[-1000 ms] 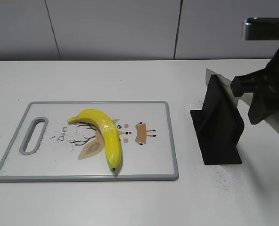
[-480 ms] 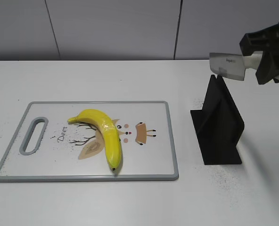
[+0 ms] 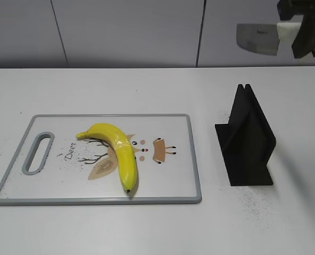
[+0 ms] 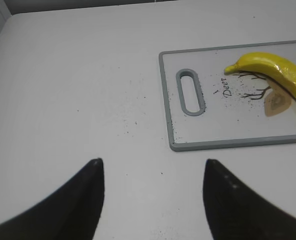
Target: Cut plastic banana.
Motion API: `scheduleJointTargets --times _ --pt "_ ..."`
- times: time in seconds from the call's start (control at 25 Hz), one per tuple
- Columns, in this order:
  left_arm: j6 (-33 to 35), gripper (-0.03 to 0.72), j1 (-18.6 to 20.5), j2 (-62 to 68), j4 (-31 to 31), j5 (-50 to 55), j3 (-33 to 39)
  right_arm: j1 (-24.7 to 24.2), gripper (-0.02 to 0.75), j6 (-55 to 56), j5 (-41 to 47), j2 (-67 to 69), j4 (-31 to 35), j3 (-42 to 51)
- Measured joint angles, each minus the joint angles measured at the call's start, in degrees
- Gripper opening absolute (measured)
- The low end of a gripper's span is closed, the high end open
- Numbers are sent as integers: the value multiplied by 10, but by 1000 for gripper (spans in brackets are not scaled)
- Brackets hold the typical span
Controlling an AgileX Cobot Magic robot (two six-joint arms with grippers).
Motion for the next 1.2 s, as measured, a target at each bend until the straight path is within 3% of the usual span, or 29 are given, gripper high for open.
scheduleJointTargets --times 0.32,0.68,1.0,1.2 --pt "0 585 0 20 0 -11 -17 0 167 -4 48 0 -1 -99" --pt "5 585 0 113 -16 -46 -44 0 167 -91 57 5 17 -101" --pt "117 585 0 318 -93 -63 -156 0 167 -265 58 91 92 -135" --pt "238 585 0 469 -124 -60 -227 0 167 -470 58 147 168 -176"
